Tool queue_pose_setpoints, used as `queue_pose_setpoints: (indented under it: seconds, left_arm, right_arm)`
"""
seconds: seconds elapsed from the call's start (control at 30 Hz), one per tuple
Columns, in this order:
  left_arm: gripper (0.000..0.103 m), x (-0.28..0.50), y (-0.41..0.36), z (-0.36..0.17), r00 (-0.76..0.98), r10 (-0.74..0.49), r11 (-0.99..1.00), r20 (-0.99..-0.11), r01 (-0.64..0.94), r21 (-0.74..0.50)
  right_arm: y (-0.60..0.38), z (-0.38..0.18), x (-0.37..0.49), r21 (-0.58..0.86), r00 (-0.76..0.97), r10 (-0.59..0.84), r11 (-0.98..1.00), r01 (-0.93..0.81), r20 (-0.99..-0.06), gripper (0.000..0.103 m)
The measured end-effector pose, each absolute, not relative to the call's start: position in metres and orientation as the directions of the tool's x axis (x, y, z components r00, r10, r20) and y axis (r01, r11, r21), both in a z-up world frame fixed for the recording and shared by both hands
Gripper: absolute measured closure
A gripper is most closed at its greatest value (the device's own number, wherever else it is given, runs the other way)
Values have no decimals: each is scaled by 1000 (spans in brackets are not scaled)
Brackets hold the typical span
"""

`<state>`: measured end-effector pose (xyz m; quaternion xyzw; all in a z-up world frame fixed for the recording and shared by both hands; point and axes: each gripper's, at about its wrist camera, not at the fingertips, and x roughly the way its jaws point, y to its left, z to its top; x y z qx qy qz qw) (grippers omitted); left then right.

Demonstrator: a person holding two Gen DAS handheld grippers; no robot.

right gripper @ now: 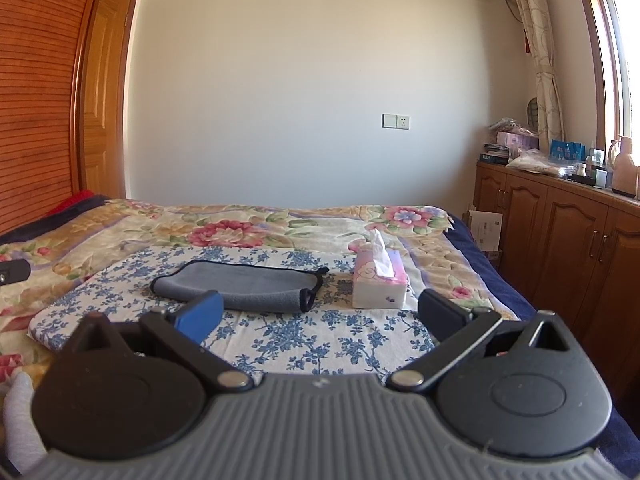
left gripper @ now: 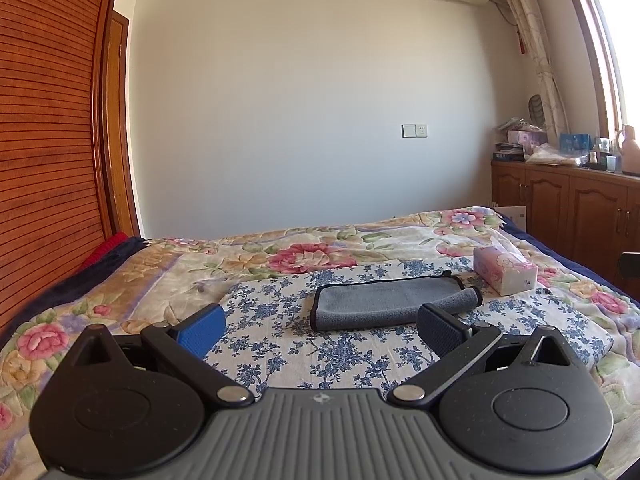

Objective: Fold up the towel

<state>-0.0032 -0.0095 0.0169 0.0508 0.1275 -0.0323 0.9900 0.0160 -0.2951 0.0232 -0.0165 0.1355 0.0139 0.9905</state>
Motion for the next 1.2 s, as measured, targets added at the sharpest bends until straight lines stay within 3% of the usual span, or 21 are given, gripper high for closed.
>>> queue_pose_setpoints:
  seconds: [1.2]
  left_arm:
    - [0,-4,-9,14,964,-46,993,-261,73,95]
  right_arm:
    - [-298,24,16,-26,963,22,999,-30,-268,0]
